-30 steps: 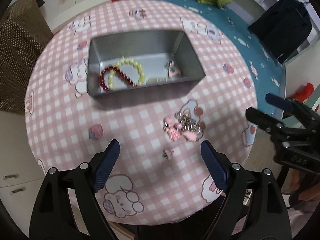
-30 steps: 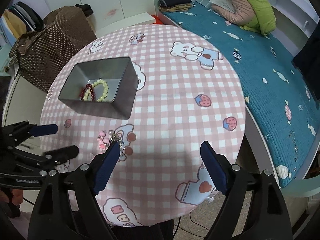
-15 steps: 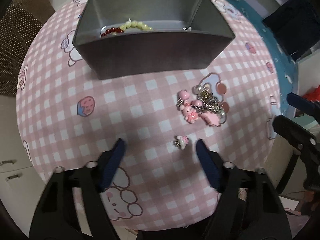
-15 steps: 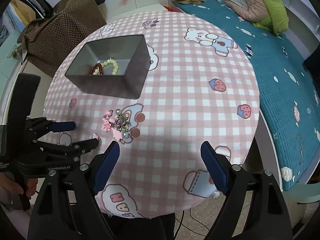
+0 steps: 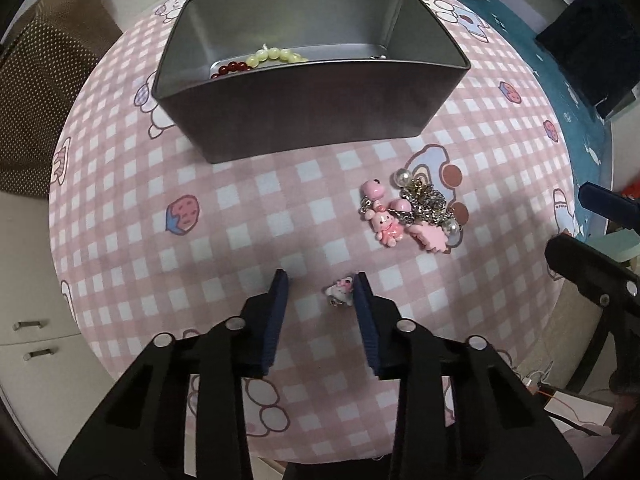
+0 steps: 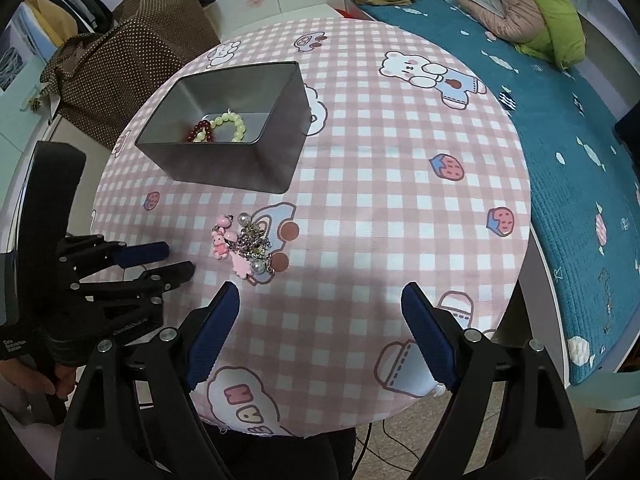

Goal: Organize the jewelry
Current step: 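Withdraw both tools and move the left tool toward a small pink charm, then close the left tool on the small pink charm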

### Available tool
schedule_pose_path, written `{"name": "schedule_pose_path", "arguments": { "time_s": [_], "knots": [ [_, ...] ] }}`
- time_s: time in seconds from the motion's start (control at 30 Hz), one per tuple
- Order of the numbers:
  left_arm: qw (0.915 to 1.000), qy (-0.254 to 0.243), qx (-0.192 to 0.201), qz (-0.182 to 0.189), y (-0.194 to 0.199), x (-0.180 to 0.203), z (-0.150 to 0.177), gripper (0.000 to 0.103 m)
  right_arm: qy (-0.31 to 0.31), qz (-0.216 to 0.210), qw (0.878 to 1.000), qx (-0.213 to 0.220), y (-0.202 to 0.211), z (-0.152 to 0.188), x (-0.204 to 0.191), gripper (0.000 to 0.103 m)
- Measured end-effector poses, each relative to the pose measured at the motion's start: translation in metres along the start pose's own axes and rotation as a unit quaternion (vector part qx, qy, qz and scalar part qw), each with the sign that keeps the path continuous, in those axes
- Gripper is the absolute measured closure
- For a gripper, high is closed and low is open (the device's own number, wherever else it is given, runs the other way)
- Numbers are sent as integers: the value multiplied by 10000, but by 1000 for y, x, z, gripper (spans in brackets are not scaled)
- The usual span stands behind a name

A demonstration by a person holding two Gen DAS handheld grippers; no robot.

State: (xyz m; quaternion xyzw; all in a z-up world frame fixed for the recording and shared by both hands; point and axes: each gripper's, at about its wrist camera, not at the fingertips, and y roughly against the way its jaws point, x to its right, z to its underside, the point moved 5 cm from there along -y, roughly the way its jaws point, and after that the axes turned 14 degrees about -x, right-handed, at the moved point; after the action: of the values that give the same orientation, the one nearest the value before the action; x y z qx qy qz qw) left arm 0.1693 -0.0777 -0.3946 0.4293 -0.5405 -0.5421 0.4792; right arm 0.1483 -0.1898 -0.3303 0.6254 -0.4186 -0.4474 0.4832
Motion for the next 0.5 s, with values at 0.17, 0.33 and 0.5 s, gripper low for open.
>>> {"name": "schedule_pose_path", "arguments": {
  "time_s": [0.17,0.33,0.5],
  "knots": [
    [9999,80,-47,87,0,-8,5,89,-15,-27,10000,-19,-2,-1,0,23],
    [9991,239,-114,329,1,-26,11,89,16,-62,10000,-5,-2,-4,-2,23],
    [9981,300,-57,526,9,-35,12,89,60,-138,9999,14,-5,-9,-8,23]
  ]
}}
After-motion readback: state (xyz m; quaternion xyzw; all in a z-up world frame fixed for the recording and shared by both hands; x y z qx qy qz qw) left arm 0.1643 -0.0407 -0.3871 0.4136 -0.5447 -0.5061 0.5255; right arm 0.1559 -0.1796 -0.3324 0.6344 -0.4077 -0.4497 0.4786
